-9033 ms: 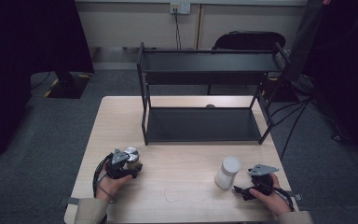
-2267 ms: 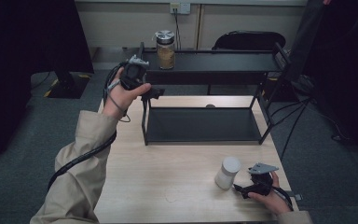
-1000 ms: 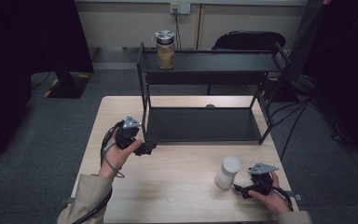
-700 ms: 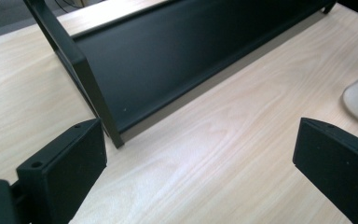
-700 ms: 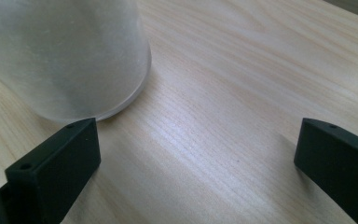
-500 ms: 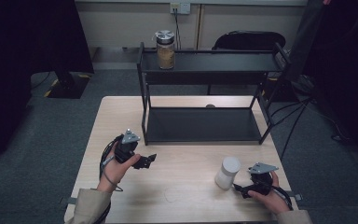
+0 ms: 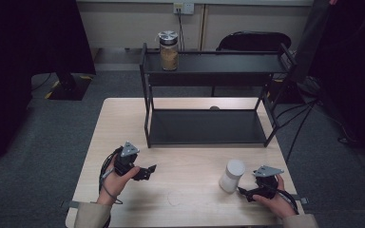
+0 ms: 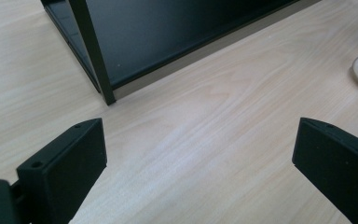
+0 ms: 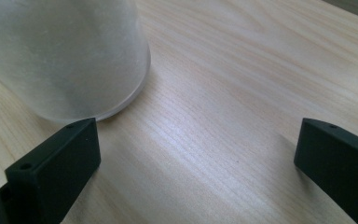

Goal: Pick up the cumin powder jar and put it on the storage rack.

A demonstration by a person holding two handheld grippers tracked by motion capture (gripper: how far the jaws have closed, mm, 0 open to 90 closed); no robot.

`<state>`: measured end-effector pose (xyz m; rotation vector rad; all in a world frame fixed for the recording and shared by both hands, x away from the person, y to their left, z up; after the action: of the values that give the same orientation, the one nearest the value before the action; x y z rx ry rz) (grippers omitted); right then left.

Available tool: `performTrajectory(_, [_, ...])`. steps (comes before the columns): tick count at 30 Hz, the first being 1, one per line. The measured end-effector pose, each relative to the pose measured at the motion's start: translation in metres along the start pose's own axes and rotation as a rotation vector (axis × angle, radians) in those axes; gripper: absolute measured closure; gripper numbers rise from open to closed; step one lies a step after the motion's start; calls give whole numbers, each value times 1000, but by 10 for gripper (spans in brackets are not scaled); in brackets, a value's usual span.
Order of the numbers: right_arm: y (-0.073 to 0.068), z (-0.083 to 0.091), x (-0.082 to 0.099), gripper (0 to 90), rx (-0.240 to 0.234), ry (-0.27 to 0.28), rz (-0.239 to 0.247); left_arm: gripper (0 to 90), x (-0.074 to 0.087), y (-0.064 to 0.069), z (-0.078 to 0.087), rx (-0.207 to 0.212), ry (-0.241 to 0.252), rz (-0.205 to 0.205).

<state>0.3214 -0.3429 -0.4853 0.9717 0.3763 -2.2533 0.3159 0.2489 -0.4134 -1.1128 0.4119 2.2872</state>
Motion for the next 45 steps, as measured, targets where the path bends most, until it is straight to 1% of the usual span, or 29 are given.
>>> performTrajectory(1, [0,0,0,0,0,0,0,21,1,0,0,-1,-7,-9])
performTrajectory(2, [0,0,0,0,0,0,0,21,2,0,1,-5,-11,-9])
performTrajectory(4, [0,0,0,0,0,0,0,21,8,0,1,-1,-6,-1])
performTrajectory(6, [0,0,0,0,0,0,0,21,11,0,2,-4,-15,-4])
performTrajectory(12, [0,0,0,0,0,0,0,21,23,-1,2,-2,-31,11])
performTrajectory(17, [0,0,0,0,1,0,0,21,34,-2,1,4,-34,16])
performTrajectory(18, [0,0,0,0,1,0,0,22,36,-2,0,5,-35,16])
performTrajectory(20, [0,0,0,0,1,0,0,22,40,-2,-2,-2,-48,1])
performTrajectory(22, [0,0,0,0,1,0,0,22,42,-3,-4,2,-56,4])
performTrajectory(26, [0,0,0,0,1,0,0,22,46,-3,-5,8,-49,5])
performTrajectory(27, [0,0,0,0,1,0,0,22,46,-3,-5,7,-52,-5])
performTrajectory(30, [0,0,0,0,1,0,0,22,52,-3,-9,7,-52,-17])
performTrajectory(34, [0,0,0,0,1,0,0,24,56,-3,-12,-8,-74,-40])
performTrajectory(35, [0,0,0,0,1,0,0,24,57,-3,-12,-8,-78,-44])
performTrajectory(37, [0,0,0,0,1,0,0,24,59,-3,-14,-3,-72,-35])
performTrajectory(42, [0,0,0,0,1,0,0,24,60,-2,-16,-6,-80,-57])
performTrajectory(43, [0,0,0,0,1,0,0,24,60,-2,-16,-6,-83,-67])
performTrajectory(45, [0,0,0,0,1,0,0,24,61,-2,-17,-6,-84,-70])
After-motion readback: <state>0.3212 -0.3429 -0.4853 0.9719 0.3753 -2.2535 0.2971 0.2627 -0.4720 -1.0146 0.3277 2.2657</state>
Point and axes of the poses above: each handheld gripper's, and its own axes: z roughly backward along the jaws, x roughly out of its underside, y roughly to its right, the point moved 4 cm from there along -z, roughly forward along the jaws, and after that the axes turned 3 degrees about -z, right-handed, at the moved point
